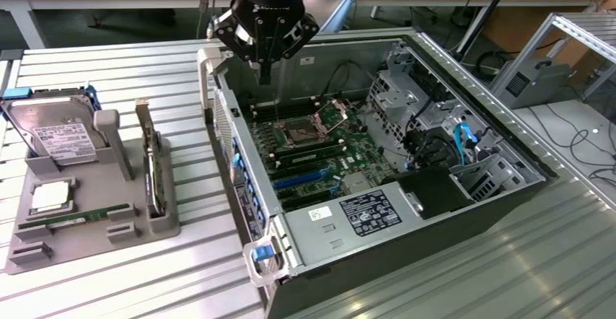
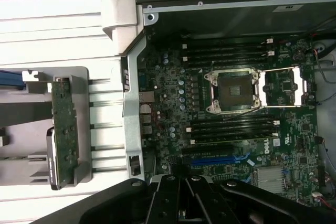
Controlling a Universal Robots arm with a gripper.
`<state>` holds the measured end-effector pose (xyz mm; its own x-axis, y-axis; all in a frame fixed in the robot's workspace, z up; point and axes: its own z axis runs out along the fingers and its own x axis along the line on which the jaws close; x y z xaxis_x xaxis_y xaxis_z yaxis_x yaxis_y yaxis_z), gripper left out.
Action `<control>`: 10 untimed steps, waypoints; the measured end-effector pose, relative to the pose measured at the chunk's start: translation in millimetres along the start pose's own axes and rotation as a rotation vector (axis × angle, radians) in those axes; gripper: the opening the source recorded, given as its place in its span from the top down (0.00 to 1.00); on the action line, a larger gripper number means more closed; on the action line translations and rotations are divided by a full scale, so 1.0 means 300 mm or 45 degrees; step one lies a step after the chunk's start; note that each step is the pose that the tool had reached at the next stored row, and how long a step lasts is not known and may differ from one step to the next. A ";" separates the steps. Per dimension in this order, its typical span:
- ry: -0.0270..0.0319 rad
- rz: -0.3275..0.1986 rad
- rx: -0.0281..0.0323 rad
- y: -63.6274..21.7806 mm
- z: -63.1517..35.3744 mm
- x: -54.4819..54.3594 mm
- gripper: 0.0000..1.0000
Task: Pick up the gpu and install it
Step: 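Reach for the gpu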
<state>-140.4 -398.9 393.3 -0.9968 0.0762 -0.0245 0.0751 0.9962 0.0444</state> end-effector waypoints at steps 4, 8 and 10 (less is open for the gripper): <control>0.0000 0.000 0.0000 0.000 0.000 0.004 0.89; 0.0000 0.000 0.0000 -0.001 0.000 0.007 0.89; 0.0000 0.000 0.0000 -0.001 0.000 0.010 0.89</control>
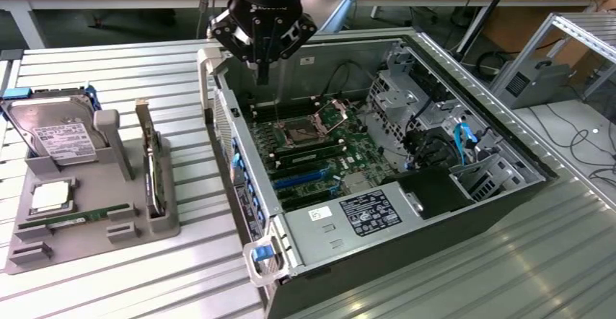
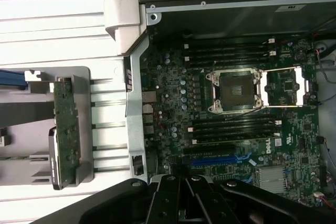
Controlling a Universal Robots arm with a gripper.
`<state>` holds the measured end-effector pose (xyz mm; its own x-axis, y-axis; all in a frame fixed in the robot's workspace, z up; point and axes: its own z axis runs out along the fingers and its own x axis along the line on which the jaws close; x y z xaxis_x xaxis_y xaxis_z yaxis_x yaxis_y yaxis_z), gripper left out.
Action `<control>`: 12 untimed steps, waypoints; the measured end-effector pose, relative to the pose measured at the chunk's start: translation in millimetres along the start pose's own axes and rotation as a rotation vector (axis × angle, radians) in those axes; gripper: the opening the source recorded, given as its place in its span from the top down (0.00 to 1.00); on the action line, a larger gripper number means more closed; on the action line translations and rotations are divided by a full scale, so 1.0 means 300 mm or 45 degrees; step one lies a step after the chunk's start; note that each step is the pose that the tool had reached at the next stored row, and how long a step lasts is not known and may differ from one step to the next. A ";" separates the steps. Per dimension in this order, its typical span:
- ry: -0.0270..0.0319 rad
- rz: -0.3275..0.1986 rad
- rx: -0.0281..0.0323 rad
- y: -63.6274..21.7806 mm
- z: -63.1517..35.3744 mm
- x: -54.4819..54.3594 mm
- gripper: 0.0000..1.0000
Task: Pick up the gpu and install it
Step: 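Reach for the gpu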
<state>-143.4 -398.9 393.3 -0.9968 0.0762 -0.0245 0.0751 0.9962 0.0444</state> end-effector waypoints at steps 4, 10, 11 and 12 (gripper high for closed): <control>0.0000 0.000 0.0000 0.000 0.000 0.006 0.89; 0.0001 0.000 0.0000 -0.001 -0.001 0.019 0.89; 0.0000 0.000 0.0000 -0.001 -0.001 0.020 0.89; 0.0000 0.000 0.0000 -0.002 -0.001 0.022 0.89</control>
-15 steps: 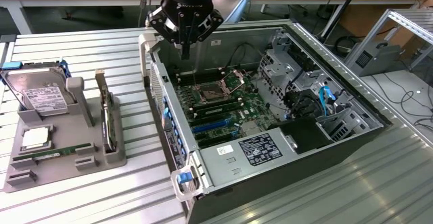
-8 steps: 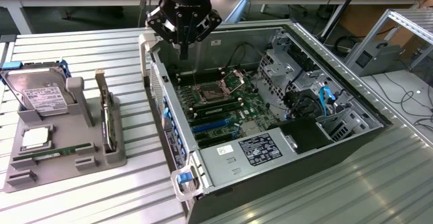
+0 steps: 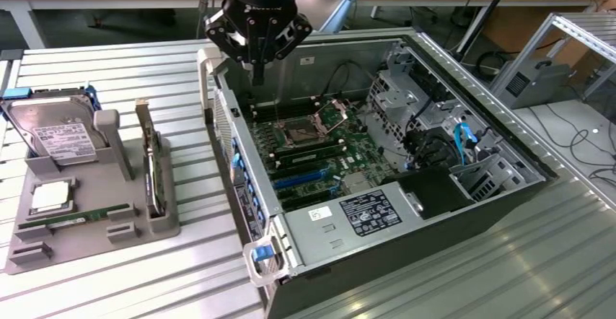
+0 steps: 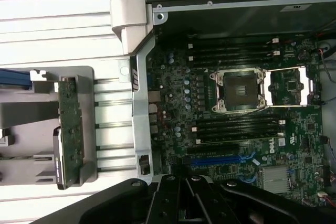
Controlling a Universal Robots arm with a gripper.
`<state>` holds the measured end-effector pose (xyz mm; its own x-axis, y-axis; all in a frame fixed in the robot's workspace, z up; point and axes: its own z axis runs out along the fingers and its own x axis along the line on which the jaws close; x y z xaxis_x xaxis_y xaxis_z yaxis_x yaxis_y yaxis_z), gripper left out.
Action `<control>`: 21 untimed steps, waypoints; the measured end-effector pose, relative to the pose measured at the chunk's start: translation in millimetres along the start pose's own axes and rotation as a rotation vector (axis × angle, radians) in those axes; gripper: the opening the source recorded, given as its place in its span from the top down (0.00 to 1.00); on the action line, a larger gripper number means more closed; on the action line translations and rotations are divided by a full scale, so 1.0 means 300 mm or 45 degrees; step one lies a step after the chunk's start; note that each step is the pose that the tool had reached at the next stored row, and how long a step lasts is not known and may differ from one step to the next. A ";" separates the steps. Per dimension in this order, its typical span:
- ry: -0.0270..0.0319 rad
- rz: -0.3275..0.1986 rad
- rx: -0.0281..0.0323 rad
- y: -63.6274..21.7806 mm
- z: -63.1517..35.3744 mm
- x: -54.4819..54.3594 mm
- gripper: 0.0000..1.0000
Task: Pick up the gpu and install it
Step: 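Reach for the gpu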
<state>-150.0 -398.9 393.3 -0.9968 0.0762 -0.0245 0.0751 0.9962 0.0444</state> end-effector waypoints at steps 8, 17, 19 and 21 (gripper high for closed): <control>0.0000 0.000 0.0001 -0.001 0.000 0.015 0.89; 0.0000 0.000 0.0001 -0.002 -0.001 0.028 0.89; 0.0000 0.000 0.0000 -0.002 -0.001 0.032 0.89; 0.0000 0.000 0.0000 -0.003 -0.001 0.035 0.89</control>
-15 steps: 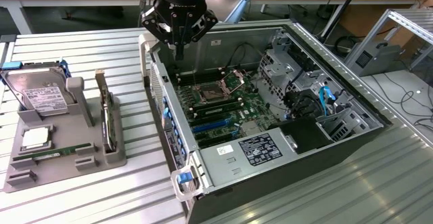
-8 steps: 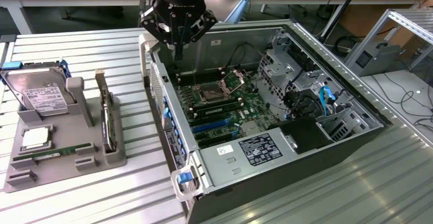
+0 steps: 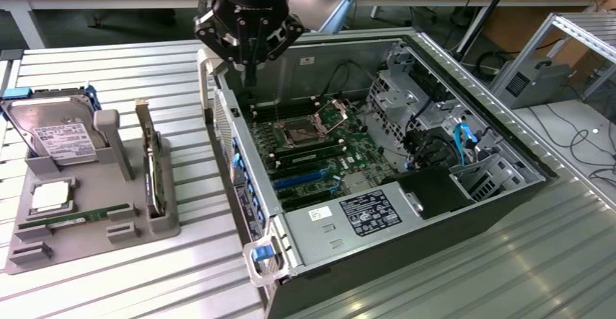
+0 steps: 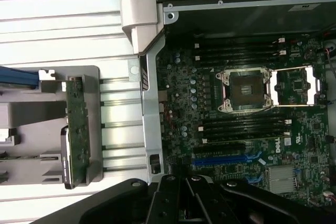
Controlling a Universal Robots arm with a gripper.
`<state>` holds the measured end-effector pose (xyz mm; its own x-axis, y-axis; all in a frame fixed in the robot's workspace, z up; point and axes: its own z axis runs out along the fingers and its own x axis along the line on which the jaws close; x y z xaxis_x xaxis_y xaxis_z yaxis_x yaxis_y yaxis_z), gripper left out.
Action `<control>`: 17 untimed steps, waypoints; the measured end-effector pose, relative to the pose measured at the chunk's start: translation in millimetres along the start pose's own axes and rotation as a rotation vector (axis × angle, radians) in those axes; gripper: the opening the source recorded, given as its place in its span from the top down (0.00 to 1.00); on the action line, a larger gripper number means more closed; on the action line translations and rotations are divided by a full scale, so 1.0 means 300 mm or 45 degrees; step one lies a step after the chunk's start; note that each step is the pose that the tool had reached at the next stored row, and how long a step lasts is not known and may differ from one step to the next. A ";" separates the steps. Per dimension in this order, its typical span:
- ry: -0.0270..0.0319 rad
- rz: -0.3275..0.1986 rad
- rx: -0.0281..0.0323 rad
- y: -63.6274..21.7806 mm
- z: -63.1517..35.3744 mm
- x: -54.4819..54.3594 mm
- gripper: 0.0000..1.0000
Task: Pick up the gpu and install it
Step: 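Reach for the gpu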
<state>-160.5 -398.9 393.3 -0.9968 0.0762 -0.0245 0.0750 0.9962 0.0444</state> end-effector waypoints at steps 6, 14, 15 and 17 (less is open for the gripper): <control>0.0000 0.000 0.0000 -0.001 0.000 0.008 0.89; 0.0000 0.000 0.0000 -0.001 0.000 0.015 0.89; 0.0000 0.000 0.0000 -0.001 0.000 0.016 0.89; 0.0000 0.000 0.0000 -0.001 -0.001 0.019 0.89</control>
<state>-166.1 -398.9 393.3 -0.9968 0.0762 -0.0245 0.0751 0.9962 0.0443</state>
